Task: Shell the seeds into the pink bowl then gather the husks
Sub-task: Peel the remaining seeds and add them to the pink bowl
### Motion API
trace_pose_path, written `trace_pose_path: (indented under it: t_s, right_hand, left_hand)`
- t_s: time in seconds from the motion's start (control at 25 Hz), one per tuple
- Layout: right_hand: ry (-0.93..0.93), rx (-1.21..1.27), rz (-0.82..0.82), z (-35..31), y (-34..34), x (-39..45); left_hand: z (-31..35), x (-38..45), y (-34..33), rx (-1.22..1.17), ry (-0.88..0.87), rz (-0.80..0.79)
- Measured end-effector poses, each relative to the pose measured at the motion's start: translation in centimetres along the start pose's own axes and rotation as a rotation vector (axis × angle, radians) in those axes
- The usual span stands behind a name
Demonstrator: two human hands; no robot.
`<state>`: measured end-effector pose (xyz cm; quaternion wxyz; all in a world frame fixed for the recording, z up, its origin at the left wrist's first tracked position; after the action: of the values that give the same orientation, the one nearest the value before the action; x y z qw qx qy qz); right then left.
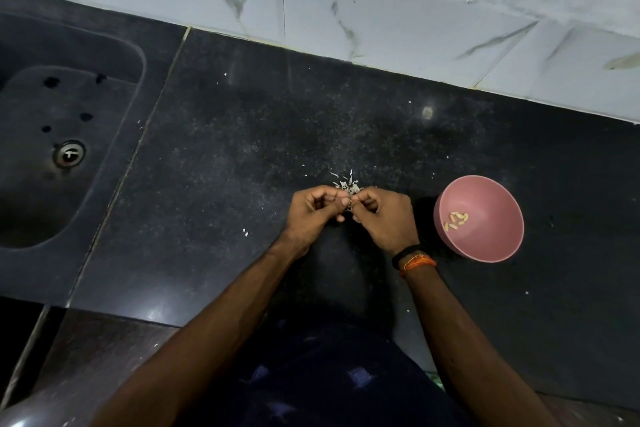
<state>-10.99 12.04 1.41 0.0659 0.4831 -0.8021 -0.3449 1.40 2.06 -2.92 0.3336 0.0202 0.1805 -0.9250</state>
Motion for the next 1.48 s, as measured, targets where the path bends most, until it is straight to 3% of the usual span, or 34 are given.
trace_pose_path:
  t_s: [0.36,0.68,0.88,1.0,1.36,1.48]
  right_hand:
    - [0.000,-0.015,0.023,-0.4,-0.1,-0.3]
    - [0.077,-0.282,0.125,-1.6,-0.8,-0.7]
    - [0.073,-0.271,0.152,-1.6,-0.9,-0.5]
    - [0.040,-0.144,0.135,-1.3,-1.0,-0.6]
    - [-0.274,0.652,0.074,-1.5,-1.2,-0.8]
    - [-0.300,0.749,0.041,-1.7,-1.4,-0.9]
  left_hand:
    - [-1.1,0.4,0.2,0.130,0.040,0.019]
    - [-1.3,0.5,0.0,0.149,0.048,0.051]
    - [-1.3,0.6,0.0,0.137,0.036,0.062]
    - [-1.1,0.6,-0.1,0.100,0.020,0.071]
    - [-0.7,0.1,0.1,-0.037,-0.016,0.028]
    - [-0.7,0.1,0.2,-0.083,0.008,0.020]
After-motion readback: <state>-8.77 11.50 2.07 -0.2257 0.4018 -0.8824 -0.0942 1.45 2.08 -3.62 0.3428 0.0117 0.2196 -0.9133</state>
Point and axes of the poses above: each hand's wrist, its own x-axis towards the middle knuckle, its own y-axis out of the back of the hand, z = x × y, the point moved 2 cm from there along x, towards the middle knuckle, and after that the axes turned 5 degrees about -z, right-handed, at the moved point
